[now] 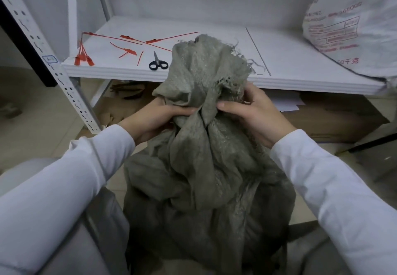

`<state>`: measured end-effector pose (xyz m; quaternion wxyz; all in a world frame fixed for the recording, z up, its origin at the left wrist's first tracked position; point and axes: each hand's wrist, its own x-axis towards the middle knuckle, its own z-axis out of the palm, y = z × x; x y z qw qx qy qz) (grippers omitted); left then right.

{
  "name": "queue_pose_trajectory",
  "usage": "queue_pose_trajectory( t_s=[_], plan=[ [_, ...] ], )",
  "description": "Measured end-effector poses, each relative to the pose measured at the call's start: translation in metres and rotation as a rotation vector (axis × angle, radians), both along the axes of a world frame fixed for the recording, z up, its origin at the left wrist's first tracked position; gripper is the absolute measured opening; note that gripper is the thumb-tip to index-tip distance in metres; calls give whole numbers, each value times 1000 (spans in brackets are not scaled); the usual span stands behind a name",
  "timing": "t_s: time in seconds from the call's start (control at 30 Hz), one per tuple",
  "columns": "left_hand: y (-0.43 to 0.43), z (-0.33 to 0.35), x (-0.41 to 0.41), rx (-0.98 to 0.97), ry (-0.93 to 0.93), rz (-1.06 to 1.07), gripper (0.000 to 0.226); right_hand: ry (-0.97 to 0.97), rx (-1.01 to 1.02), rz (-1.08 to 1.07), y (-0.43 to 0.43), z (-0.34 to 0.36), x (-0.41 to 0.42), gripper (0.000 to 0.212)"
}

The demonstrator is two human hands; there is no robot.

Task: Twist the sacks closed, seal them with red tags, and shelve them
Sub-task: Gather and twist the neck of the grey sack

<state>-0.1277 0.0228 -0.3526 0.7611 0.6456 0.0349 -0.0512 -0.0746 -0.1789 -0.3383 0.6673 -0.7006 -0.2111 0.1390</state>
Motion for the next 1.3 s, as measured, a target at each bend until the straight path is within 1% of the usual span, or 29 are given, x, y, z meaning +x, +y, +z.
queue_pose_trajectory(
  t_s=[0.03,0.1,0.17,0.2,0.27,0.3,0.33,0.37,0.4,0.43,0.5,0.6,0.63,0.7,0.77,0.83,0.97,1.0,1.03,1.1,1.13,1.2,1.23,1.3],
  plan=[
    [1,1,0,-1,-10,36,48,-6,-54,-67,-1,0,2,59],
    [3,3,1,-25,-35,101,46,-37,-241,-182,-5,-1,6,74],
    [4,4,0,-56,-68,120,38,-11,-422,-186,-9,-4,8,87],
    [4,5,0,-73,-82,122,33,43,-457,-147,-10,-7,8,88],
    [4,8,-2,-101,-97,125,29,150,-475,-44,-11,-12,6,81],
    [4,8,-2,-110,-103,122,30,160,-508,10,-10,-12,5,74],
    [5,9,-2,-116,-104,121,31,144,-553,54,-10,-14,5,61],
    [6,9,-1,-117,-94,125,30,115,-567,68,-9,-13,5,42],
    [8,9,1,-111,-80,134,29,77,-539,42,-9,-14,8,23],
    [10,9,3,-99,-62,152,27,44,-473,-19,-9,-15,10,11],
    [15,6,8,-47,-29,212,30,-36,-315,-190,-12,-16,19,11],
    [22,-3,11,159,52,299,37,-134,-69,-380,-20,-7,30,7],
    [25,-5,12,218,103,308,43,-172,-14,-428,-23,-2,33,8],
    [29,-9,12,293,178,291,64,-258,69,-487,-29,6,37,9],
    [25,-7,11,320,184,212,85,-299,143,-501,-31,13,37,13],
    [15,-7,8,300,139,77,98,-273,228,-473,-31,17,35,15],
    [-9,-15,0,343,51,-107,105,-216,355,-294,-12,24,18,20],
    [-16,-16,-2,347,36,-119,104,-184,371,-246,-5,24,12,22],
    [-22,-18,-3,348,11,-124,98,-148,382,-197,1,22,7,23],
    [-32,-22,-5,338,-29,-97,75,-100,377,-114,12,19,-2,23],
    [-36,-23,-6,321,-19,-74,69,-87,374,-71,17,18,-6,22],
    [-43,-26,-6,261,44,-25,68,-74,369,6,25,14,-11,22],
    [-45,-30,-4,214,60,8,61,-79,353,31,28,12,-13,23],
    [-45,-32,-2,112,14,68,41,-98,298,53,31,10,-13,27]
  ],
)
